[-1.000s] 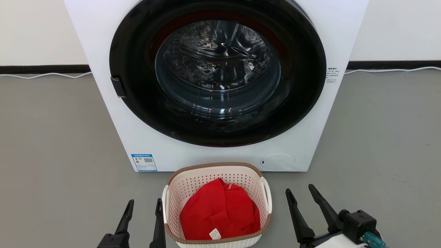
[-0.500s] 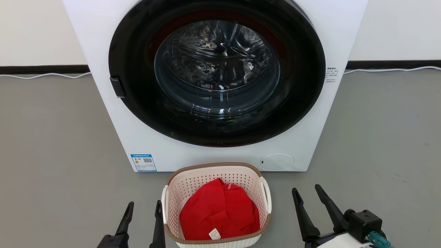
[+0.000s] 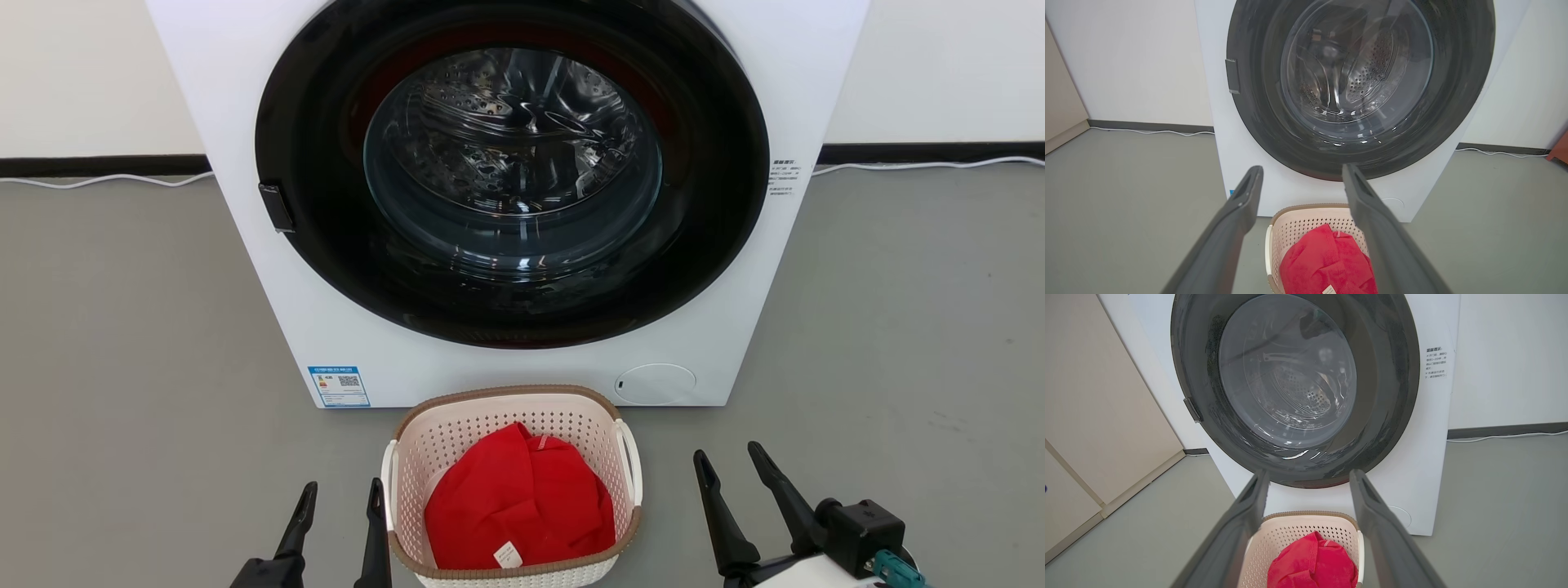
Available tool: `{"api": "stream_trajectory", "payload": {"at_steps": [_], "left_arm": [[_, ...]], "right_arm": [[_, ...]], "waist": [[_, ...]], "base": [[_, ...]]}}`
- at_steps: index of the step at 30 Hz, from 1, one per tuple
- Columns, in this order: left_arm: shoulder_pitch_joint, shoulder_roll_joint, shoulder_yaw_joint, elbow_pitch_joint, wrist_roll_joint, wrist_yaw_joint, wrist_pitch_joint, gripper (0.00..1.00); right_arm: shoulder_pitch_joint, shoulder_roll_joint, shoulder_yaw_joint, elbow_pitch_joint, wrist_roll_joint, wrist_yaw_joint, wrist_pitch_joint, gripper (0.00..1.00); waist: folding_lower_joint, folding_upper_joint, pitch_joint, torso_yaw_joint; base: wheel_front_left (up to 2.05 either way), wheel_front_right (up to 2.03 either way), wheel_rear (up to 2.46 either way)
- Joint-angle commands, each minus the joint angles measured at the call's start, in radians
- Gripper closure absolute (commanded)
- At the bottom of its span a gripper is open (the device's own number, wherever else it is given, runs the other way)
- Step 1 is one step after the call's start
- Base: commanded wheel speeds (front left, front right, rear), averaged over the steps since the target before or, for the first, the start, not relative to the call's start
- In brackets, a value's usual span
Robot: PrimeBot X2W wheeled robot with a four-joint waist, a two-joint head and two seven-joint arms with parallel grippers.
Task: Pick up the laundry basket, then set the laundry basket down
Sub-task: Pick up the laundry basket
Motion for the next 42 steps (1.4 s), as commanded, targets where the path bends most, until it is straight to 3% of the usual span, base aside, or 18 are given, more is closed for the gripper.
{"api": "stream_trajectory", "payload": {"at_steps": [1, 20, 30, 42], "left_arm": [[-0.012, 0.002, 0.029, -0.020, -0.006, 0.002, -0.011, 0.00], [-0.031, 0.002, 0.020, -0.008, -0.004, 0.002, -0.011, 0.00], [-0.121, 0.002, 0.042, 0.044, -0.033, -0.003, -0.011, 0.00], [-0.372, 0.002, 0.056, 0.174, -0.078, -0.012, -0.011, 0.00]], "right_arm": [[-0.025, -0.002, 0.018, -0.023, -0.008, 0.007, -0.014, 0.00], [-0.043, -0.002, 0.024, -0.016, -0.002, 0.007, -0.014, 0.00], [-0.126, -0.002, 0.007, 0.032, -0.003, 0.007, -0.014, 0.00], [-0.333, -0.002, -0.047, 0.140, -0.057, 0.007, -0.014, 0.00]], "waist": [[0.0000, 0.0000, 0.000, 0.000], [0.0000, 0.0000, 0.049, 0.004], [0.0000, 0.0000, 0.176, 0.022], [0.0000, 0.0000, 0.433, 0.056]], "base": [[0.00, 0.00, 0.00], [0.00, 0.00, 0.00], [0.00, 0.00, 0.00], [0.00, 0.00, 0.00]]}}
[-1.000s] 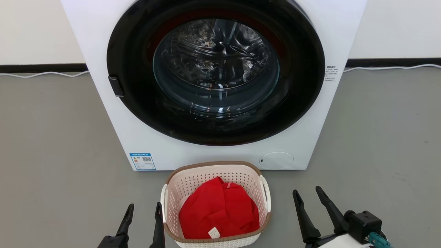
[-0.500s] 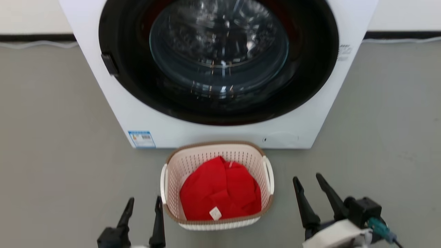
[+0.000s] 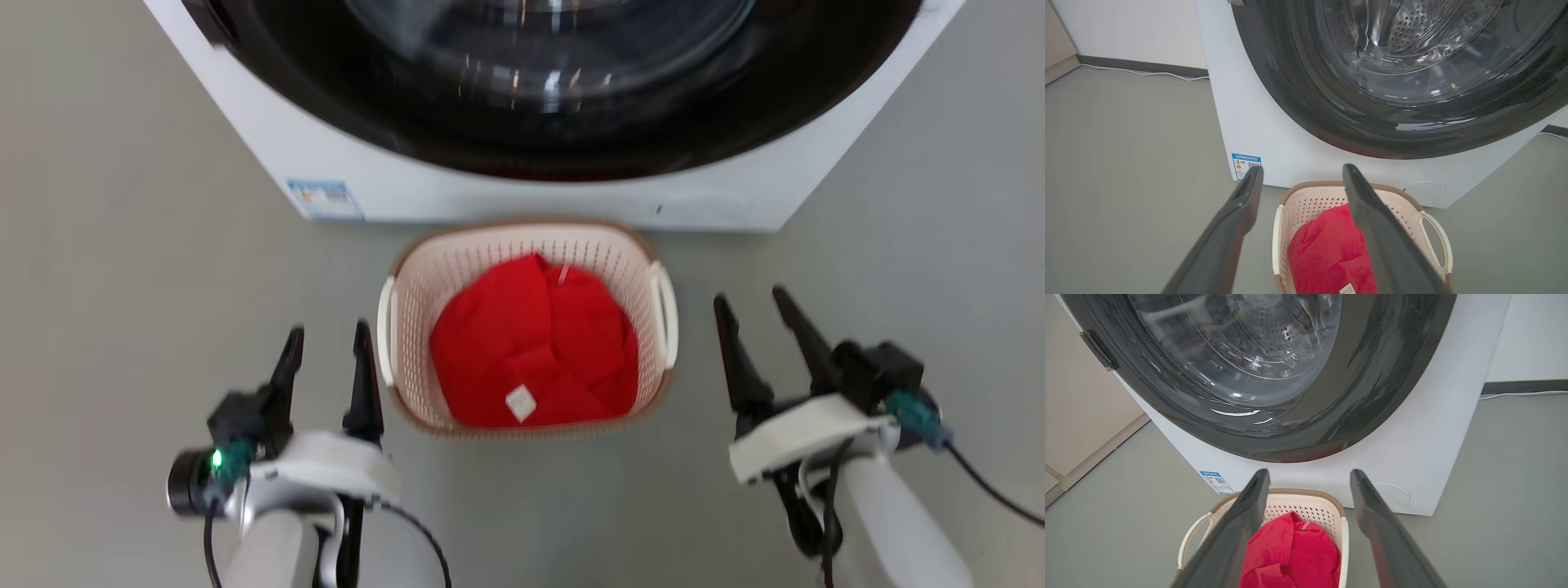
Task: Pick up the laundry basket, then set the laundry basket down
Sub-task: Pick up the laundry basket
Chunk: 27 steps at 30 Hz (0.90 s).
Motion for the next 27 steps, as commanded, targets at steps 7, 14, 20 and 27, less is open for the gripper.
{"api": "stream_trajectory", "payload": {"at_steps": [7, 14, 20, 27], "left_arm": [[-0.168, 0.010, 0.004, 0.075, -0.057, -0.006, -0.009, 0.00], [-0.293, 0.010, -0.030, 0.160, -0.084, -0.013, -0.009, 0.00], [-0.383, 0.010, -0.054, 0.257, -0.102, -0.030, -0.009, 0.00], [-0.471, 0.010, -0.078, 0.371, -0.136, -0.042, -0.009, 0.00]], "right_arm": [[-0.130, 0.002, -0.018, 0.033, -0.064, 0.007, -0.014, 0.00], [-0.236, 0.002, -0.067, 0.087, -0.127, 0.007, -0.014, 0.00], [-0.299, 0.002, -0.096, 0.134, -0.162, 0.007, -0.014, 0.00], [-0.360, 0.002, -0.128, 0.177, -0.193, 0.007, -0.014, 0.00]], "waist": [[0.0000, 0.0000, 0.215, 0.038], [0.0000, 0.0000, 0.345, 0.062], [0.0000, 0.0000, 0.414, 0.076], [0.0000, 0.0000, 0.476, 0.092]], "base": [[0.00, 0.00, 0.00], [0.00, 0.00, 0.00], [0.00, 0.00, 0.00], [0.00, 0.00, 0.00]]}}
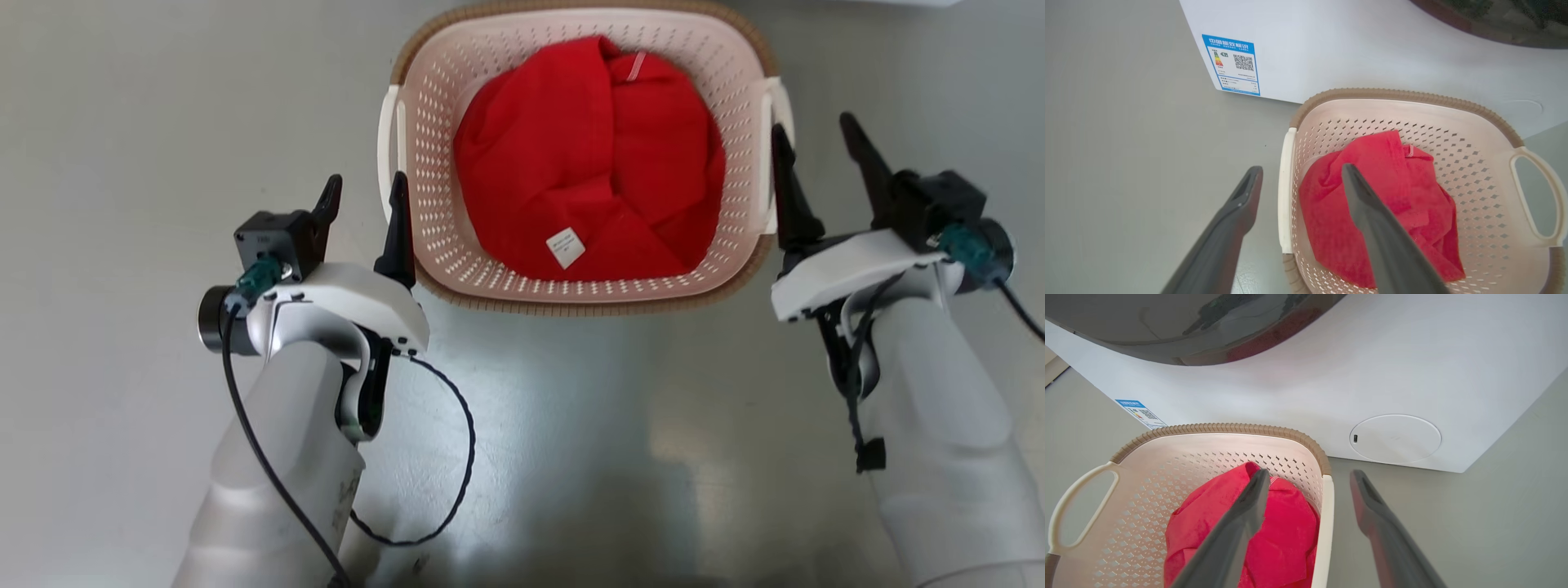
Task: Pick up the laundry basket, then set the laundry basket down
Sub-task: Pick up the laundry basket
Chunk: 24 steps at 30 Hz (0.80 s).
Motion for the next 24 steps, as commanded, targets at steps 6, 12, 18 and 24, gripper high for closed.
{"api": "stream_trajectory", "payload": {"at_steps": [6, 12, 18, 24], "left_arm": [[-0.061, 0.020, -0.010, 0.063, -0.017, -0.015, -0.005, 0.00], [-0.127, 0.020, -0.039, 0.125, -0.033, -0.019, -0.005, 0.00], [-0.172, 0.020, -0.052, 0.177, -0.045, -0.016, -0.005, 0.00], [-0.194, 0.020, -0.068, 0.218, -0.050, -0.016, -0.005, 0.00]], "right_arm": [[-0.028, 0.014, -0.004, 0.015, -0.036, 0.006, -0.011, 0.00], [-0.059, 0.014, -0.018, 0.024, -0.055, 0.006, -0.011, 0.00], [-0.076, 0.014, -0.023, 0.031, -0.059, 0.006, -0.011, 0.00], [-0.089, 0.014, -0.022, 0.060, -0.061, 0.006, -0.011, 0.00]], "waist": [[0.0000, 0.0000, 0.062, 0.016], [0.0000, 0.0000, 0.112, 0.023], [0.0000, 0.0000, 0.146, 0.027], [0.0000, 0.0000, 0.154, 0.027]], "base": [[0.00, 0.00, 0.00], [0.00, 0.00, 0.00], [0.00, 0.00, 0.00], [0.00, 0.00, 0.00]]}}
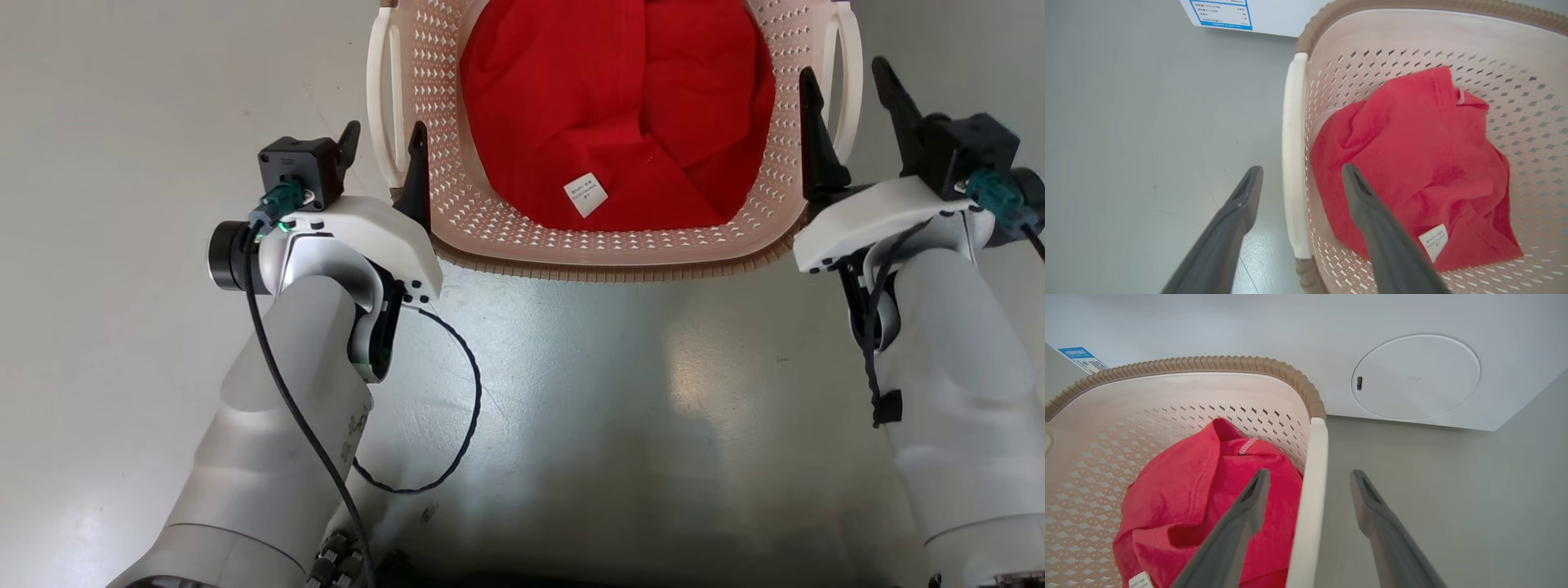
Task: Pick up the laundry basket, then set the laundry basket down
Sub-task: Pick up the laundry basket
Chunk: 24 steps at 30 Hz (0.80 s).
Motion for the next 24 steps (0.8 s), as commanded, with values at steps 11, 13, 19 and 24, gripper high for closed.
{"api": "stream_trajectory", "payload": {"at_steps": [11, 13, 19, 24], "left_arm": [[-0.031, 0.028, -0.034, 0.057, -0.072, -0.007, -0.005, 0.00], [-0.035, 0.028, -0.050, 0.065, -0.085, -0.005, -0.005, 0.00], [-0.042, 0.028, -0.096, 0.075, -0.118, 0.005, -0.005, 0.00], [-0.044, 0.028, -0.123, 0.092, -0.143, 0.011, -0.005, 0.00]], "right_arm": [[-0.047, 0.023, 0.016, 0.123, -0.023, 0.006, -0.009, 0.00], [-0.054, 0.023, 0.017, 0.144, -0.024, 0.006, -0.009, 0.00], [-0.075, 0.023, 0.012, 0.210, -0.036, 0.006, -0.009, 0.00], [-0.092, 0.023, 0.008, 0.244, -0.045, 0.006, -0.009, 0.00]], "waist": [[-0.0001, 0.0000, -0.004, 0.007], [-0.0001, 0.0000, -0.004, 0.009], [-0.0001, 0.0000, -0.005, 0.016], [-0.0001, 0.0000, -0.007, 0.018]], "base": [[0.00, 0.00, 0.00], [0.00, 0.00, 0.00], [0.00, 0.00, 0.00], [0.00, 0.00, 0.00]]}}
